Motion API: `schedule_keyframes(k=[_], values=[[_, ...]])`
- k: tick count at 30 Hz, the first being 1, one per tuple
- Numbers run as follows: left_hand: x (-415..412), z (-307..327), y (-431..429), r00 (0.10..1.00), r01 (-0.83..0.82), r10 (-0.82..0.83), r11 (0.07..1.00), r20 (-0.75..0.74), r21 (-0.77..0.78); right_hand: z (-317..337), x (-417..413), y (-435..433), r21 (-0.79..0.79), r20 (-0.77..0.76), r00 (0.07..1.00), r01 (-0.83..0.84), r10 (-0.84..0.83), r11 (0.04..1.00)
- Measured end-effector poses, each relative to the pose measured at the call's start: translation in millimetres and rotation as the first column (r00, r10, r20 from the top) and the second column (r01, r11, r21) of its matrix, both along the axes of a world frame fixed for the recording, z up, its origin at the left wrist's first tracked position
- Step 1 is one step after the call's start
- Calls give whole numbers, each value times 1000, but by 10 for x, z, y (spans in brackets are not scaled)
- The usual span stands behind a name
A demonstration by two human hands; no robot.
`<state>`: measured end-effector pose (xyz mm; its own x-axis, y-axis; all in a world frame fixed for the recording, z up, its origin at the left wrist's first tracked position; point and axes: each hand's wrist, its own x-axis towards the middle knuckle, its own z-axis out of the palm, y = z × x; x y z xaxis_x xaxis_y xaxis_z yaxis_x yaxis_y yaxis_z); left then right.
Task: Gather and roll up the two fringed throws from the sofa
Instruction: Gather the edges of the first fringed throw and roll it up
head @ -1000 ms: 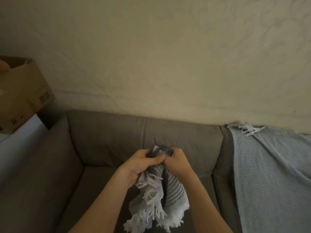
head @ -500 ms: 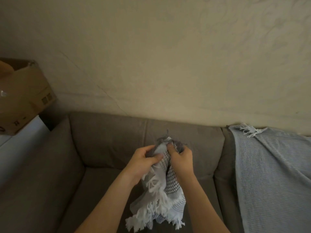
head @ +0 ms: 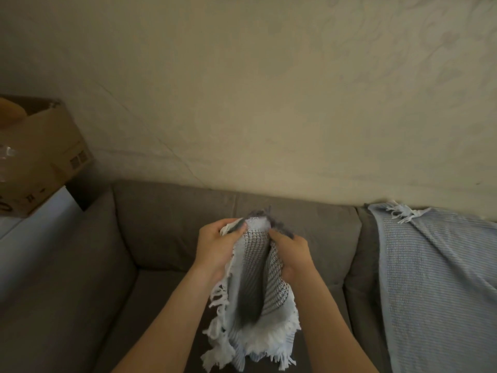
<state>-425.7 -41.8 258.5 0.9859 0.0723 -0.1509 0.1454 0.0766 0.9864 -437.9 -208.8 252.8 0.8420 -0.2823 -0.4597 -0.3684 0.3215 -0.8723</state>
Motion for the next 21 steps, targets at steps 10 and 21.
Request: schedule_keyframes(k=[10, 21], values=[[66, -280, -8, 911, 273, -382, 840, 153, 469, 43, 74, 49, -315, -16, 939, -331, 344, 889], [215, -258, -27, 945, 238, -322, 790, 52, 565, 8, 182, -126, -794, 70, 848, -272, 526, 544]])
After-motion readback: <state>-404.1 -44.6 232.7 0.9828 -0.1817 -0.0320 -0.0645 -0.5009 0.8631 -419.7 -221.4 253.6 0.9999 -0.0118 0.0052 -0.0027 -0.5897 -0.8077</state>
